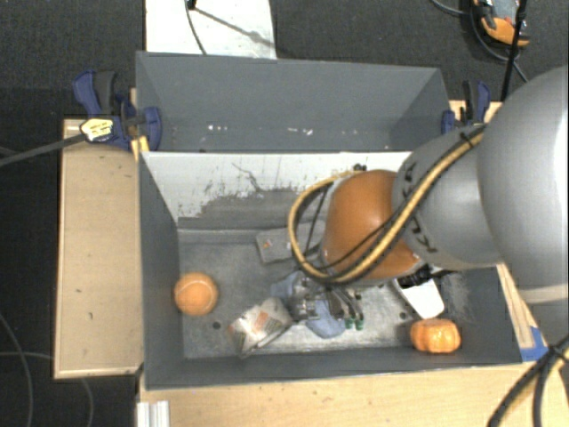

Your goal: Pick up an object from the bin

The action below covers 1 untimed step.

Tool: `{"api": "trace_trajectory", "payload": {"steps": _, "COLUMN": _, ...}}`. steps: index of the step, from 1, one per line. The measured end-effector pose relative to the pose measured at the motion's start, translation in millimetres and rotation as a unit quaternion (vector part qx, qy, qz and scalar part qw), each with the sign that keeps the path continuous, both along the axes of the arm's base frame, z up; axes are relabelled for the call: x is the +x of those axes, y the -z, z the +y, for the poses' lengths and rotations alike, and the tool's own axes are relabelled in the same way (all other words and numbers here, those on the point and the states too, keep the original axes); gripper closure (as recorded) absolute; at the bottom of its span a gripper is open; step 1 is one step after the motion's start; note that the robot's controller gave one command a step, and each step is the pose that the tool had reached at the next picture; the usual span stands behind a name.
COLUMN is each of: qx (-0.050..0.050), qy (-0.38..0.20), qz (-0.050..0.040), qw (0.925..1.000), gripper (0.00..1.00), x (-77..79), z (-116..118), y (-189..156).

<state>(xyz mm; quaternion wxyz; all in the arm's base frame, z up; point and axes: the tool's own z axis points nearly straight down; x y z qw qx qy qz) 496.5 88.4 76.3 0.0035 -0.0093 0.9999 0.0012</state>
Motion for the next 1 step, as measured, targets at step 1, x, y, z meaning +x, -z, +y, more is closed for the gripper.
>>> {"api": "trace_trajectory", "payload": {"steps": 1, "qx": 0.000, "qy": 0.000, "qz": 0.0000, "qw": 1.0000, "gripper": 1.00, "x": 0.0, "z": 0.0, "y": 0.0}}
